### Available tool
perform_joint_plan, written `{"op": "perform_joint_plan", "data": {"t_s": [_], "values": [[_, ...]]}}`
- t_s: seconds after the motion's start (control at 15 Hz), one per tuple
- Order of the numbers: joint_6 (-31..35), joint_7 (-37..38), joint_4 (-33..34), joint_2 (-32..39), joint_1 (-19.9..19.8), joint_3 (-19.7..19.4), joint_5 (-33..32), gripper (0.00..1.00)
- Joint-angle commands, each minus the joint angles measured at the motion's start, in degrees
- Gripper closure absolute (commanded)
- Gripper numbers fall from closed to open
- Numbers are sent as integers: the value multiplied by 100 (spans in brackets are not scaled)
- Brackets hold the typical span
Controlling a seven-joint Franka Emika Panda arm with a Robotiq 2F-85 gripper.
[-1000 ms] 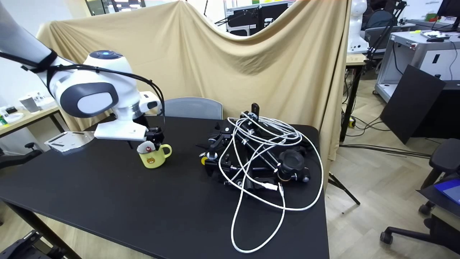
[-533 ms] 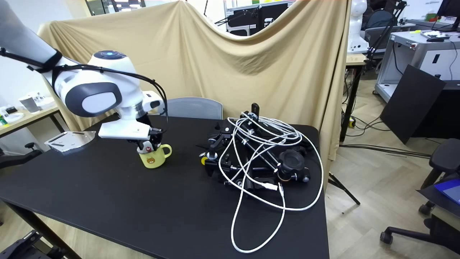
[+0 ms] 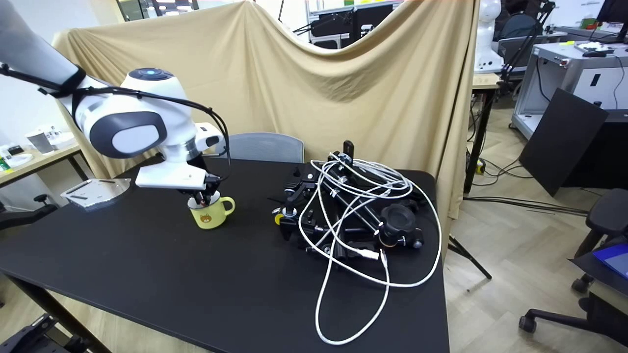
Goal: Take the red marker out of the yellow mug and place it on the table
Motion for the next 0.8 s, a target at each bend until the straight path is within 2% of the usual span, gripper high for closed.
{"op": "perform_joint_plan", "data": {"t_s": [0.0,0.07,0.13,0.47,0.73], "values": [[-147,-89,29,-148,-59,17,92,95],[-217,4,-23,-270,-42,-24,11,95],[-233,258,-91,-416,-604,505,-304,95],[-463,579,-365,-1223,-935,759,-768,95],[-47,1272,-737,-1864,-936,695,-1307,95]]}}
